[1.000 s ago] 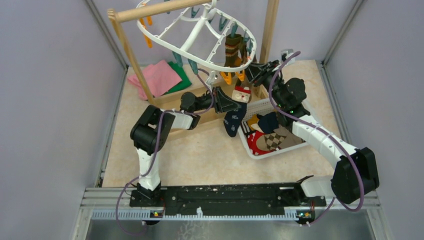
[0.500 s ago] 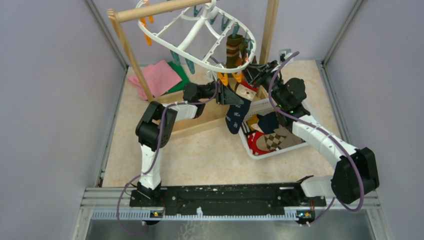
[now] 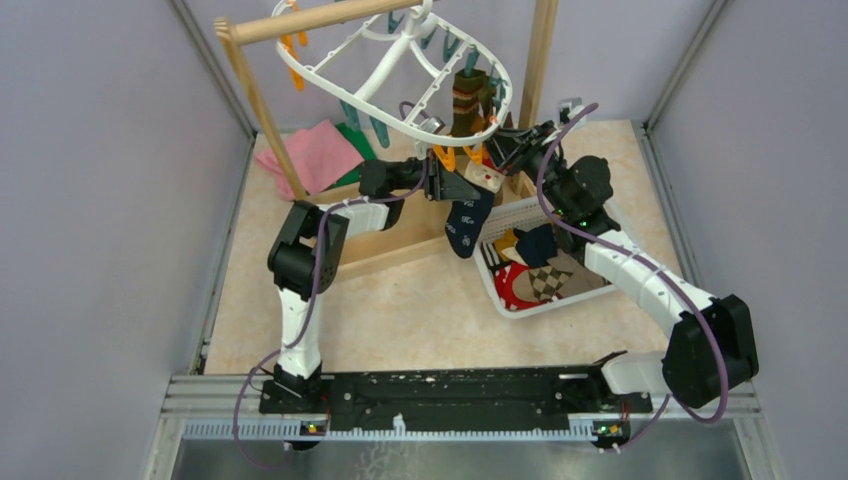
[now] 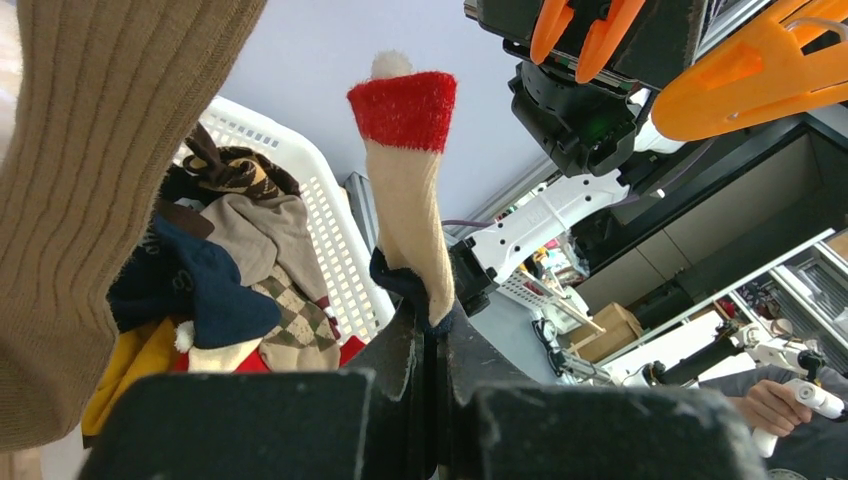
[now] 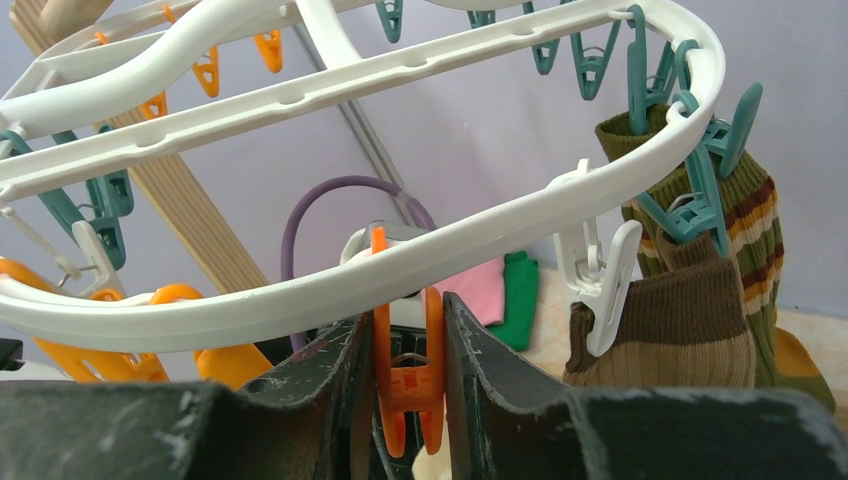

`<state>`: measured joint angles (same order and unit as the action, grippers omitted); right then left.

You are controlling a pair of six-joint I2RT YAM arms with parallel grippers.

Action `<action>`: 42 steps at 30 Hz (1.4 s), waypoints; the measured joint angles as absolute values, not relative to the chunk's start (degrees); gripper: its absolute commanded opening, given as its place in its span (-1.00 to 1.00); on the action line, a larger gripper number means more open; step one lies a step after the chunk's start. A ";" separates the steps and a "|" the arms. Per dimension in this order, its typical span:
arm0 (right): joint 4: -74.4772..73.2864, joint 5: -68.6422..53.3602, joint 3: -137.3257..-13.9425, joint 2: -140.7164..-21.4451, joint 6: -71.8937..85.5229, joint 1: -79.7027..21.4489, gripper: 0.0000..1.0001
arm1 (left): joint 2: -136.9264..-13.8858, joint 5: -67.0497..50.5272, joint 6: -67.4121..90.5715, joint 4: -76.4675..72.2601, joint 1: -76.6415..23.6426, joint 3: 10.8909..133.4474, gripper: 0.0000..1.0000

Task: Clip the socks to the hanger
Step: Clamp the sock onto the hanger.

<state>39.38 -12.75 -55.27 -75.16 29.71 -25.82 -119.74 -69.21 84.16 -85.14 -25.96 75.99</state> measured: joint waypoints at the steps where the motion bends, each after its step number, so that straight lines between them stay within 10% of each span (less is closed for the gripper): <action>1: 39.38 -12.75 -55.27 -75.16 29.69 -25.82 -0.76 | -119.74 -69.23 84.33 -85.14 -25.89 75.99 -1.00; 42: 39.24 -11.99 -55.27 -75.16 28.69 -25.82 -0.76 | -115.46 -66.32 81.54 -85.30 -25.76 73.23 -1.00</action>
